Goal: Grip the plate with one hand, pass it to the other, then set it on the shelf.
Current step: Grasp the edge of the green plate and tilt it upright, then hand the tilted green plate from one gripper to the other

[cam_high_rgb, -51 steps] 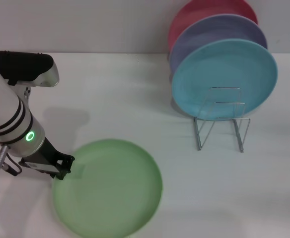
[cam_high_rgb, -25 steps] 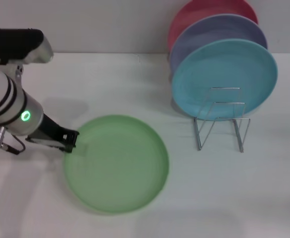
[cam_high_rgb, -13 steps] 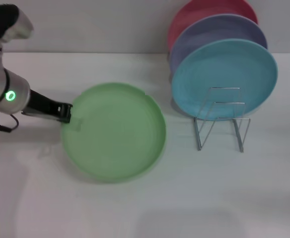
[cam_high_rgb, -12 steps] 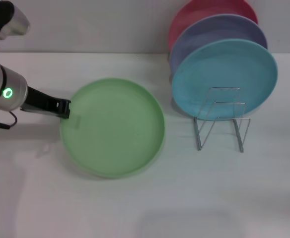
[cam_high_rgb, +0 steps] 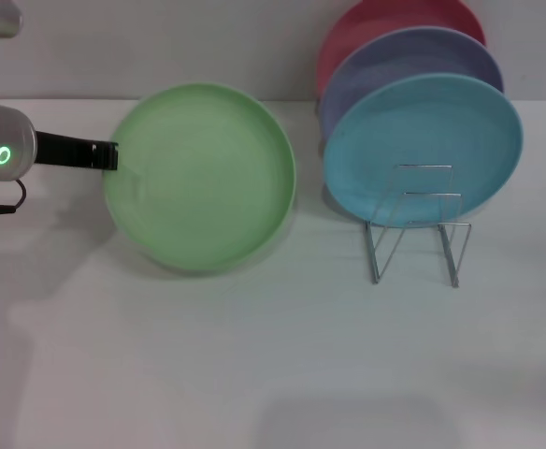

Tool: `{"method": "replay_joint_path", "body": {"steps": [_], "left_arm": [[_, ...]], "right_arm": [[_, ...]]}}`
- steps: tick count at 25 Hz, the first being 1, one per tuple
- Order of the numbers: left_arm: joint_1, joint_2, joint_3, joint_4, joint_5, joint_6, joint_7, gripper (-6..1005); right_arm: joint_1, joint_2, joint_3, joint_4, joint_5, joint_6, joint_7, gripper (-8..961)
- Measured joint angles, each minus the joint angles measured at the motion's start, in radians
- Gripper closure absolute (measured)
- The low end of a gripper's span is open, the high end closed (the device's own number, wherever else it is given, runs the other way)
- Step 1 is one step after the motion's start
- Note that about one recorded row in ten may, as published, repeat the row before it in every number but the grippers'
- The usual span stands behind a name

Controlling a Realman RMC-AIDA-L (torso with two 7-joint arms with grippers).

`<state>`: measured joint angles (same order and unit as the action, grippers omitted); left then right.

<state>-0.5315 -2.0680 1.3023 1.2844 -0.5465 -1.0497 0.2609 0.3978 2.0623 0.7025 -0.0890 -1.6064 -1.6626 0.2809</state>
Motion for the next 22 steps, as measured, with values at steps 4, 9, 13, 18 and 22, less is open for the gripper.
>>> {"method": "replay_joint_path", "body": {"steps": [4, 9, 13, 18, 22], "left_arm": [[0.048, 0.002, 0.014, 0.000, -0.075, 0.115, 0.040, 969], [0.117, 0.000, 0.041, -0.003, -0.201, 0.276, 0.126, 969], [0.178, 0.000, 0.139, -0.009, -0.244, 0.475, 0.146, 969], [0.229, 0.000, 0.266, -0.027, -0.266, 0.712, 0.147, 969], [0.259, 0.003, 0.425, -0.074, -0.263, 0.995, 0.147, 969]], "right_arm": [[-0.001, 0.001, 0.000, 0.000, -0.001, 0.002, 0.000, 297], [0.000, 0.001, 0.000, 0.000, -0.003, 0.027, -0.001, 296], [0.005, 0.001, 0.000, -0.006, -0.003, 0.038, -0.002, 296], [0.009, 0.001, -0.001, -0.012, -0.004, 0.038, -0.002, 296], [0.012, -0.001, -0.003, -0.027, -0.007, 0.040, -0.002, 296]]}}
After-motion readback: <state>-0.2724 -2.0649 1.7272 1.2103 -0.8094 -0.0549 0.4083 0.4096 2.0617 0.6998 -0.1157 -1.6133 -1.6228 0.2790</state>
